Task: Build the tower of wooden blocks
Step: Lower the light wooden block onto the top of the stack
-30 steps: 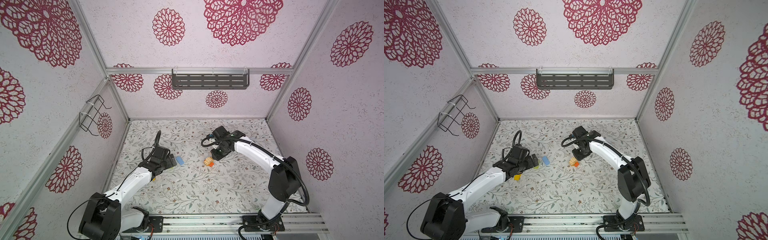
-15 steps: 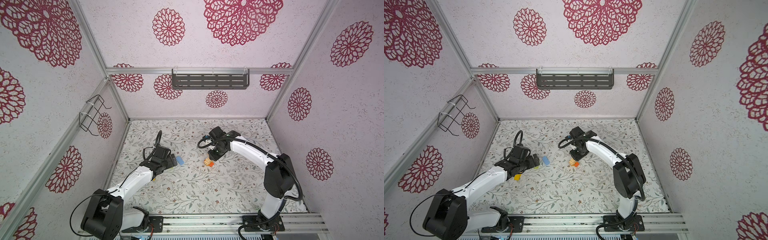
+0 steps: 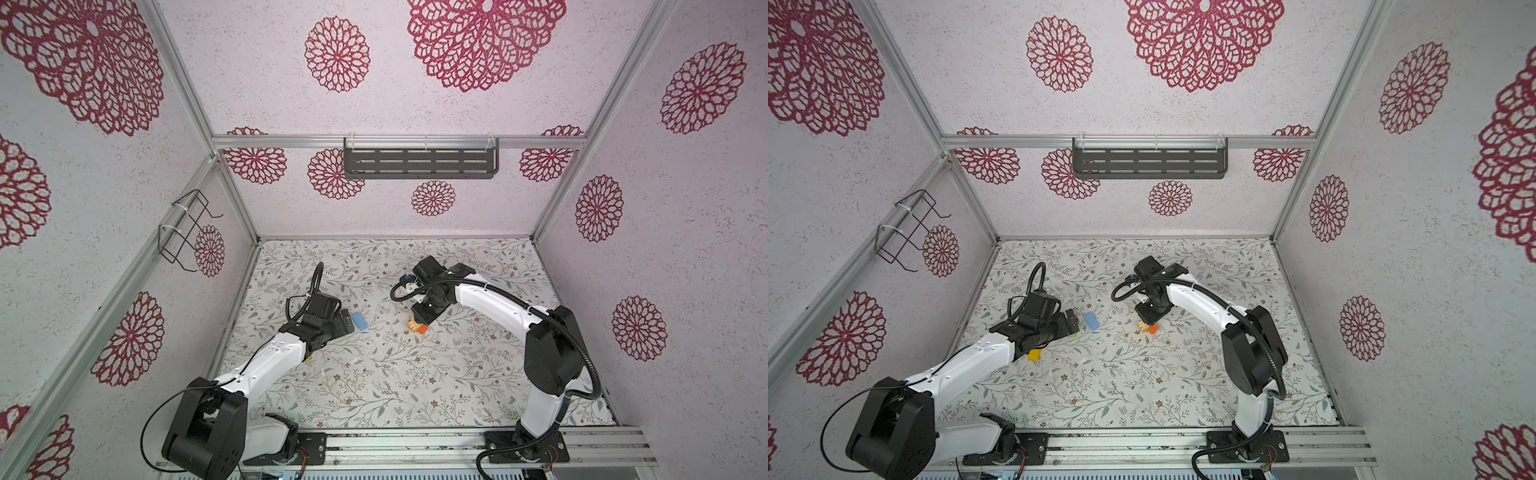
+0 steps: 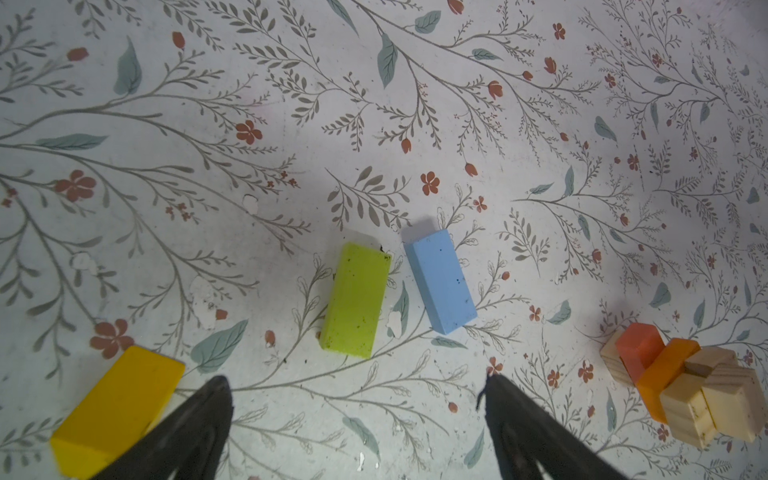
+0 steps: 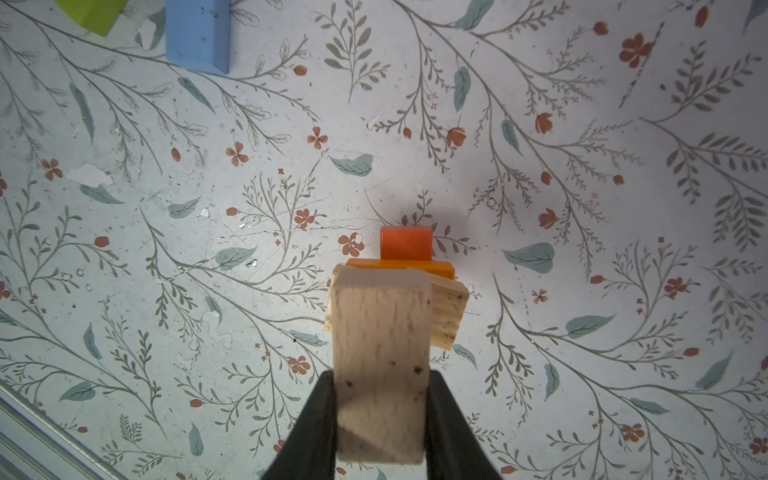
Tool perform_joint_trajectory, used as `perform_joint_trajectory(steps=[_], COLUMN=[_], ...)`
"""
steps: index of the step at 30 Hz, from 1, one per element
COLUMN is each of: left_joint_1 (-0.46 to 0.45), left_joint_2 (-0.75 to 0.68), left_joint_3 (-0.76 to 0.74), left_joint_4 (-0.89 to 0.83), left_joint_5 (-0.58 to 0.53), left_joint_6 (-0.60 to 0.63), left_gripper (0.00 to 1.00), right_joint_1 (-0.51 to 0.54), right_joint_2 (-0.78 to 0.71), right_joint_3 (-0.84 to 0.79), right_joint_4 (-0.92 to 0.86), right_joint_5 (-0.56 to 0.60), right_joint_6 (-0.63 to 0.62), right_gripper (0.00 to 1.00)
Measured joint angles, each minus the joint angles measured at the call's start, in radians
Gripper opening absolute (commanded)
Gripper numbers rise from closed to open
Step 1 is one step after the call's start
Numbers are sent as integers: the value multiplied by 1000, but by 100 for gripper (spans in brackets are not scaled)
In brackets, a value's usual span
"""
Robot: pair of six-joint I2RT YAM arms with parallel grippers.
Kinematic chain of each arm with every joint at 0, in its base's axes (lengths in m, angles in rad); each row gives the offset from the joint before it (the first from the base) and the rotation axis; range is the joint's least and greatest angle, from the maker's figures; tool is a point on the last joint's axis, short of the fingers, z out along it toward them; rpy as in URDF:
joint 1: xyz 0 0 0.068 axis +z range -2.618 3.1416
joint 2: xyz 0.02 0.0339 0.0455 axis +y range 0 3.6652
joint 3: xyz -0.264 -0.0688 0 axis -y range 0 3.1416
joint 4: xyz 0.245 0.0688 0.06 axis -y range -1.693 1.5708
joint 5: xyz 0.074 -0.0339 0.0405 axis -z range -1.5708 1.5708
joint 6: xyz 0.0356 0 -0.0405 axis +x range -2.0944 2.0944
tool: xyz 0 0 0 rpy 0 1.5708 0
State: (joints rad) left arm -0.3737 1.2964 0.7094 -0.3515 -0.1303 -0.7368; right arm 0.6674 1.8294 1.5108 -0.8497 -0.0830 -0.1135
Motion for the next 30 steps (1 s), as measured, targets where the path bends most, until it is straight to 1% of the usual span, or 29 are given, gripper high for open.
perform_joint_trajectory(steps=[30], left_joint_1=[1], left_joint_2=[0], left_joint_3=[0], left_joint_4=[0], left_joint_5=[11], left_joint_6=[1], left_gripper=[97], right_joint_1=[5], right_joint_2=[31], right_joint_3=[0], right_joint_4=[0], right_joint_5=[4], right_joint_6=[0], right_gripper=[31])
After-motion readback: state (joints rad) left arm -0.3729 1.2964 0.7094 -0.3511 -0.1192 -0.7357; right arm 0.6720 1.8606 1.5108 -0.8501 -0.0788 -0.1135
